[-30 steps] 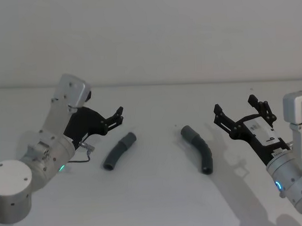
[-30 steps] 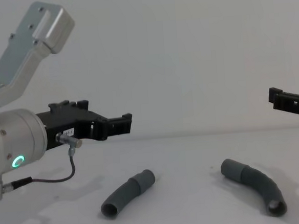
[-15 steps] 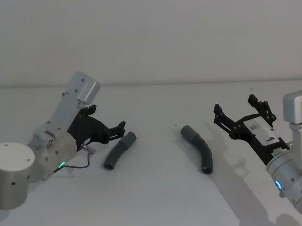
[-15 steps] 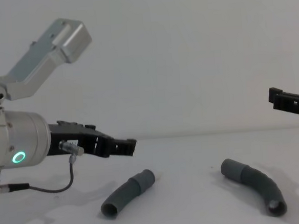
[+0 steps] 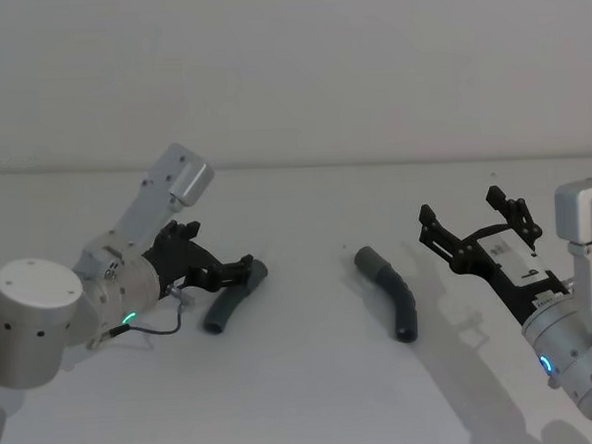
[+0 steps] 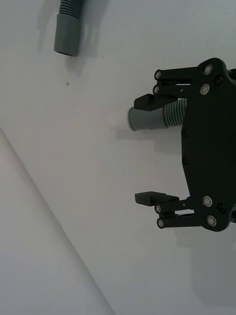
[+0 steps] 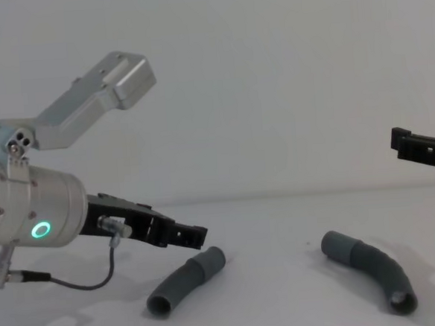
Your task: Use both hands to pick up one end of the pipe from the table, align the ends, and insert them.
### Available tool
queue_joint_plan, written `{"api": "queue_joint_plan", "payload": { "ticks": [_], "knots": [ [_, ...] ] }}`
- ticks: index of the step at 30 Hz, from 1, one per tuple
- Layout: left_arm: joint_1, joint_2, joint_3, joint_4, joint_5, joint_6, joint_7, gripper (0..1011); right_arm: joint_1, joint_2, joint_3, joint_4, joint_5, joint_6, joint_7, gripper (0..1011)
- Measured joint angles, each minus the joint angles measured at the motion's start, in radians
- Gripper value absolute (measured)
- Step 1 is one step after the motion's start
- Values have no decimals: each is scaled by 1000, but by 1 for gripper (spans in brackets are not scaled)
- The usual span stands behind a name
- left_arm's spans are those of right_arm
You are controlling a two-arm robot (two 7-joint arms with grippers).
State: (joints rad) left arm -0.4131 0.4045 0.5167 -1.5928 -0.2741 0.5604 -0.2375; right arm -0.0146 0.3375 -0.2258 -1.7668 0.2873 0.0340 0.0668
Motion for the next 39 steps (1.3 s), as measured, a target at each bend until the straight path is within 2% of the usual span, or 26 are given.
{"api": "queue_joint_plan", "payload": {
  "ticks": [15, 39],
  "knots": [
    [-37, -22, 18, 47, 1, 40, -52, 1001, 0, 0, 0, 0, 0, 0, 0, 1001],
    [-54, -54, 25, 85, 5, 87, -83, 1001, 0, 0, 0, 0, 0, 0, 0, 1001]
  ]
}}
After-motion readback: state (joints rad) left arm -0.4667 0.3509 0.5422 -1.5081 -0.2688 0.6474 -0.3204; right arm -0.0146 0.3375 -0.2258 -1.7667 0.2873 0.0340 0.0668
